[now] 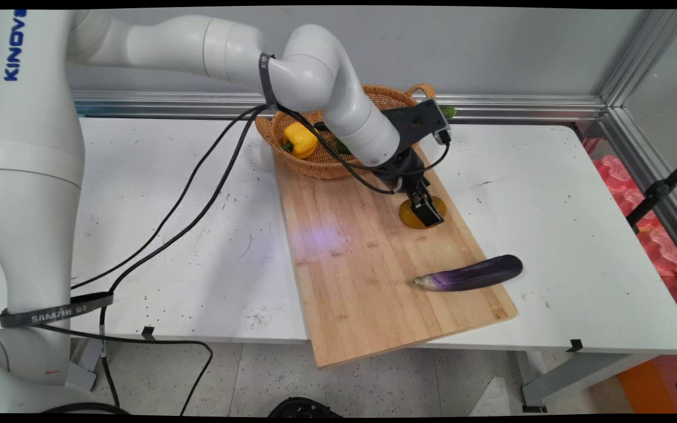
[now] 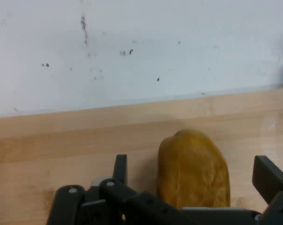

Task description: Pick up the potato from the cutting board

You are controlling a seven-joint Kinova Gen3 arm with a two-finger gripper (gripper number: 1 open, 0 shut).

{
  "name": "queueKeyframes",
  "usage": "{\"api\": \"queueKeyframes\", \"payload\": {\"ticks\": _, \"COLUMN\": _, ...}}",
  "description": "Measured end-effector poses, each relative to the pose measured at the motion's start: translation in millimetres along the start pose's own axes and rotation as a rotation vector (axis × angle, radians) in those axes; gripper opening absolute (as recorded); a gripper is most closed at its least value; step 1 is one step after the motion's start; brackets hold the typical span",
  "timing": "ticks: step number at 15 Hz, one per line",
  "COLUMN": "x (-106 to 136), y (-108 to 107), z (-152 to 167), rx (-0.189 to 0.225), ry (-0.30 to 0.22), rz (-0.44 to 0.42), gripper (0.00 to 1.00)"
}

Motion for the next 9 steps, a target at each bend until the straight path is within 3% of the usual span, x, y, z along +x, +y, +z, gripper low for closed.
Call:
{"api": "queueKeyframes", "payload": {"ticks": 6, "x": -10.3, "y": -0.5, "z": 11.5, "rx": -0.016, "ry": -0.030, "rz": -0.006, "gripper": 1.00}}
{"api": "queueKeyframes", "payload": {"ticks": 7, "x": -11.2, "y": -0.5, "z": 12.2, "rx": -0.017, "ry": -0.033, "rz": -0.007, "gripper": 0.00}}
{"api": "queueKeyframes", "payload": {"ticks": 9, "x": -12.8, "y": -0.6, "z": 13.1, "rx": -0.021, "ry": -0.040, "rz": -0.009, "gripper": 0.00}}
